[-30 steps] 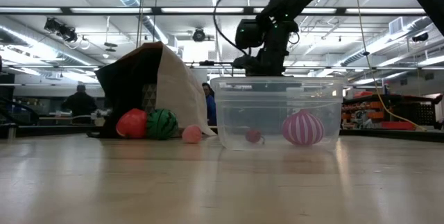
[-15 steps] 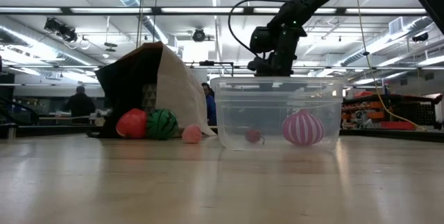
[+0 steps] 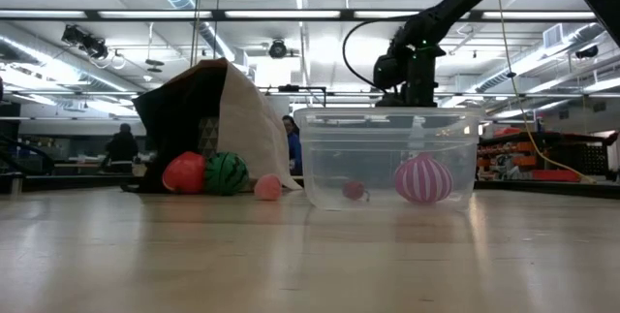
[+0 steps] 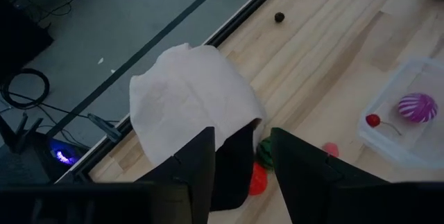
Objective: Pick and placing Produce into tupperware
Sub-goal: Put the plum into the transparent bin
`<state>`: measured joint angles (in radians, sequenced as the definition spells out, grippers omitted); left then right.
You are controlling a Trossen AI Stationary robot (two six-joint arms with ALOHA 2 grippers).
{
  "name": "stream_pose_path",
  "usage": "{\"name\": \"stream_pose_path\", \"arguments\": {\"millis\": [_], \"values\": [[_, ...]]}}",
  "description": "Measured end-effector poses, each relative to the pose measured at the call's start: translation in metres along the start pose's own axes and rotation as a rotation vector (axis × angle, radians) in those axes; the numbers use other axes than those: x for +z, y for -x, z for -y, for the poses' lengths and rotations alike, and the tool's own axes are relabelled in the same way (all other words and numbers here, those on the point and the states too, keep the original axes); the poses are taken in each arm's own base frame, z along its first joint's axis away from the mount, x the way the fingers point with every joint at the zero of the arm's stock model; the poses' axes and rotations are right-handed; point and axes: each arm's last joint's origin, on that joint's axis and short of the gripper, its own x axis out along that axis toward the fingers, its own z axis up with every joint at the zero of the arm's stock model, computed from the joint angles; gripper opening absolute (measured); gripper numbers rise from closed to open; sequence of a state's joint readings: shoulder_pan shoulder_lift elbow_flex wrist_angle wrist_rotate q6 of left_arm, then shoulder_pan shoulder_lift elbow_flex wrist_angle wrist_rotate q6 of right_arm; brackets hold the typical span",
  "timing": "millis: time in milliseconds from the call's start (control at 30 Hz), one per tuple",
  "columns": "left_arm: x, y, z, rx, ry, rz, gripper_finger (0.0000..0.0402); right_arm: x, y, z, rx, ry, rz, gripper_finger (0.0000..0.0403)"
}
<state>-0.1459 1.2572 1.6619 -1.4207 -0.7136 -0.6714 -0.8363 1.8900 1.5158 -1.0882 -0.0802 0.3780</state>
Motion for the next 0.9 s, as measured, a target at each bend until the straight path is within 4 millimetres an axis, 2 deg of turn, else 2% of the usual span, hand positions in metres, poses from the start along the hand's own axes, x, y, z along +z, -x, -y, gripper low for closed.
{"name": "stream_pose_path", "arguments": {"millis": [133,533,667,900], "values": [[0.003,-0.002,-0.001,0.001,0.017,0.012,0.0153,0.003,-0.004,0.0,0.052,-0.031,-0.015,0.0282],[0.003,-0.003,-0.002,0.006,0.025,0.011,0.0149,0.009,-0.041,-0.022,0.098,-0.016,-0.057,0.0284],[0.003,-0.003,-0.002,0.006,0.026,0.011,0.0153,0.011,-0.042,-0.024,0.097,-0.005,-0.021,0.0284],[0.003,-0.003,-0.002,0.006,0.023,0.012,0.015,0.017,-0.041,-0.018,0.096,-0.057,0.006,0.0284]]}}
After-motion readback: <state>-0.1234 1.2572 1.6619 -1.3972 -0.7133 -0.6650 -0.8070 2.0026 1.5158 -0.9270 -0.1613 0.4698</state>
